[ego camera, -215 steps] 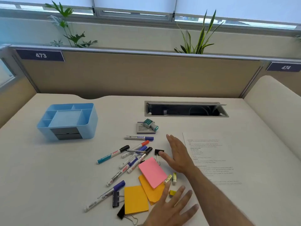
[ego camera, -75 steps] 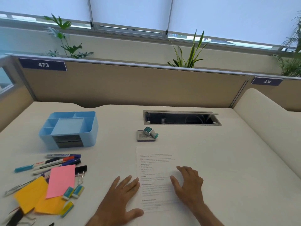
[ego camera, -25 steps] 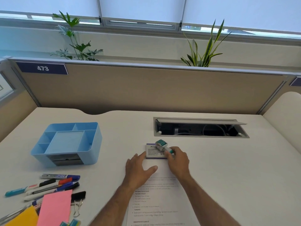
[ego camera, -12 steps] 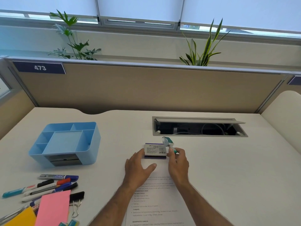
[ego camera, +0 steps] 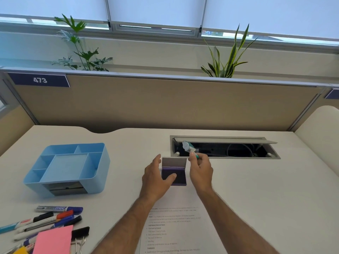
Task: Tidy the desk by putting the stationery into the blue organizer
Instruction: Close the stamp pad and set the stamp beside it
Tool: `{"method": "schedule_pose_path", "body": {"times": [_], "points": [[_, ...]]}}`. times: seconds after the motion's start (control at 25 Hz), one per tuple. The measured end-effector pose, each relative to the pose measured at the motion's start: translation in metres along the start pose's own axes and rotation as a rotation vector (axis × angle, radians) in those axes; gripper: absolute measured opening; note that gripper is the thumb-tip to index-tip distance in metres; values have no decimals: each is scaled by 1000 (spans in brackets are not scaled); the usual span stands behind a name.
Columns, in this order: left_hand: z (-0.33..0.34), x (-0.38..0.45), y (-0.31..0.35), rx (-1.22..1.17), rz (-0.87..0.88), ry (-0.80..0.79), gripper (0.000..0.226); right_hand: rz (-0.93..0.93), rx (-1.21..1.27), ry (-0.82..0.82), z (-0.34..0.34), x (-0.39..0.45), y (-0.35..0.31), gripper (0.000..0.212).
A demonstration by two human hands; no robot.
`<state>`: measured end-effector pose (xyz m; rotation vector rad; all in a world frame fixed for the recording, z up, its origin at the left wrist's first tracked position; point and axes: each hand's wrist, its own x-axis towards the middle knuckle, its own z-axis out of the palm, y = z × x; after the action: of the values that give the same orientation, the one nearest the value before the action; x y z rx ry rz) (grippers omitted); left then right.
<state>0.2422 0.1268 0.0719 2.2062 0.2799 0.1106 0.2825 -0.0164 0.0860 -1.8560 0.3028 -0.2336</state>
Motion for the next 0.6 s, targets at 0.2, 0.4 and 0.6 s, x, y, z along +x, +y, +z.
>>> {"method": "schedule_pose_path", "body": {"times": [0.2, 0.4, 0.6], "points": [[-2, 16, -19, 273, 52, -186, 95, -152, -57, 87, -11, 16, -9, 24], [4, 15, -28, 552, 121, -245, 93, -469, -393, -70, -8, 10, -8, 14], [7, 17, -31, 549, 121, -205, 80, -559, -604, -127, 17, -4, -7, 24]]}}
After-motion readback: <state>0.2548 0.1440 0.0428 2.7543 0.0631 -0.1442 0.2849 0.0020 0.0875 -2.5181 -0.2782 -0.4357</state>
